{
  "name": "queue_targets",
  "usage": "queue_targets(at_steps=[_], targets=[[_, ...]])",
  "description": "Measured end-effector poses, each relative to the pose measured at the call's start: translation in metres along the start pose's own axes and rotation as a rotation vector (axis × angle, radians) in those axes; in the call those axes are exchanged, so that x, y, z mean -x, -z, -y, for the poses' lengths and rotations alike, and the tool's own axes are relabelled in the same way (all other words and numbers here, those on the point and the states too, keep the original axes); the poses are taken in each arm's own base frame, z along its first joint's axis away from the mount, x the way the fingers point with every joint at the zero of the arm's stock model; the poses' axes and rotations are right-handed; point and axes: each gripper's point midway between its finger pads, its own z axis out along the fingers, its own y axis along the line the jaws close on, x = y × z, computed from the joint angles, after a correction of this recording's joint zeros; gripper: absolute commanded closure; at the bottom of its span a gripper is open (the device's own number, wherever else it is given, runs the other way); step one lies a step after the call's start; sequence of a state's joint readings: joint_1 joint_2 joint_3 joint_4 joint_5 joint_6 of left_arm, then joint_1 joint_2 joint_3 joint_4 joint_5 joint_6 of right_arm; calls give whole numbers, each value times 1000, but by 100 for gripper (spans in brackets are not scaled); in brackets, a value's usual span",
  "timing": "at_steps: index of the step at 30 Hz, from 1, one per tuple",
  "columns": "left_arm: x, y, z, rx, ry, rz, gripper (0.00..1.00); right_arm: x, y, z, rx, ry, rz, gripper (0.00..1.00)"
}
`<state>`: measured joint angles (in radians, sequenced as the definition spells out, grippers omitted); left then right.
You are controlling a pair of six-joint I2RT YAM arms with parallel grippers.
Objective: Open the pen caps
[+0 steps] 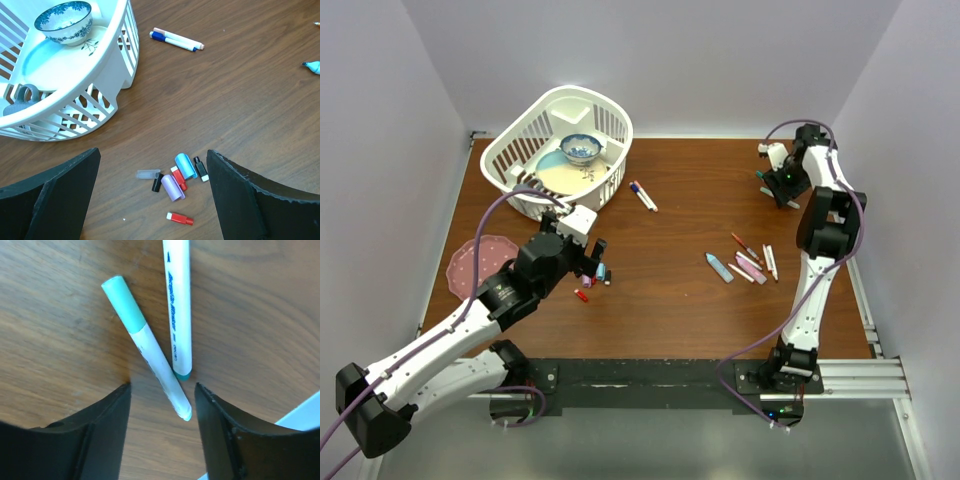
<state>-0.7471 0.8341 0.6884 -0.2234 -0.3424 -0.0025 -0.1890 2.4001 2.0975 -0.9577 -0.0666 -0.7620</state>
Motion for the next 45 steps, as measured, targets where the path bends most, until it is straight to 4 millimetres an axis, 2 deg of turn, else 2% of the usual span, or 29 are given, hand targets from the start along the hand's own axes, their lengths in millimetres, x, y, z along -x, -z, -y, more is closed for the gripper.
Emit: queue_targets(at_steps=[3,6,11,12,13,19,23,25,28,29,33,35,37,39,42,44,45], targets=[[0,0,0,0,0,0,7,-6,0,-4,27,-4,-9,56],[0,0,0,0,0,0,7,-10,-1,-8,53,-8,-4,73],[0,0,1,-3,0,1,7,-22,3,-24,91,-2,-19,90],[0,0,1,-4,0,1,7,-25,4,-27,98,-3,-24,97],[0,0,1,-6,0,1,7,-28,5,-30,102,-3,-28,100],[1,1,6,-33,2,5,5,-42,13,-56,148,-33,-22,100],[2,1,11,-69,14,9,1,-45,20,-81,215,-91,16,100],[3,1,15,-89,32,11,0,-41,28,-92,253,-128,51,100],[10,1,29,-152,125,30,0,-22,50,-103,298,-179,153,100],[11,1,30,-158,136,34,0,-13,61,-107,313,-192,197,100],[26,-3,54,-251,357,101,0,16,114,-127,390,-218,378,100],[27,-11,66,-291,475,119,0,26,136,-146,457,-213,445,100],[26,-23,78,-320,585,119,0,32,153,-173,544,-194,488,100],[26,-36,88,-339,668,106,0,35,164,-210,644,-161,502,100],[28,-62,101,-349,758,71,0,32,174,-276,793,-83,477,100],[39,-79,108,-355,802,69,0,25,183,-312,870,-33,462,100],[46,-86,111,-359,817,78,0,22,187,-321,893,-22,460,100]])
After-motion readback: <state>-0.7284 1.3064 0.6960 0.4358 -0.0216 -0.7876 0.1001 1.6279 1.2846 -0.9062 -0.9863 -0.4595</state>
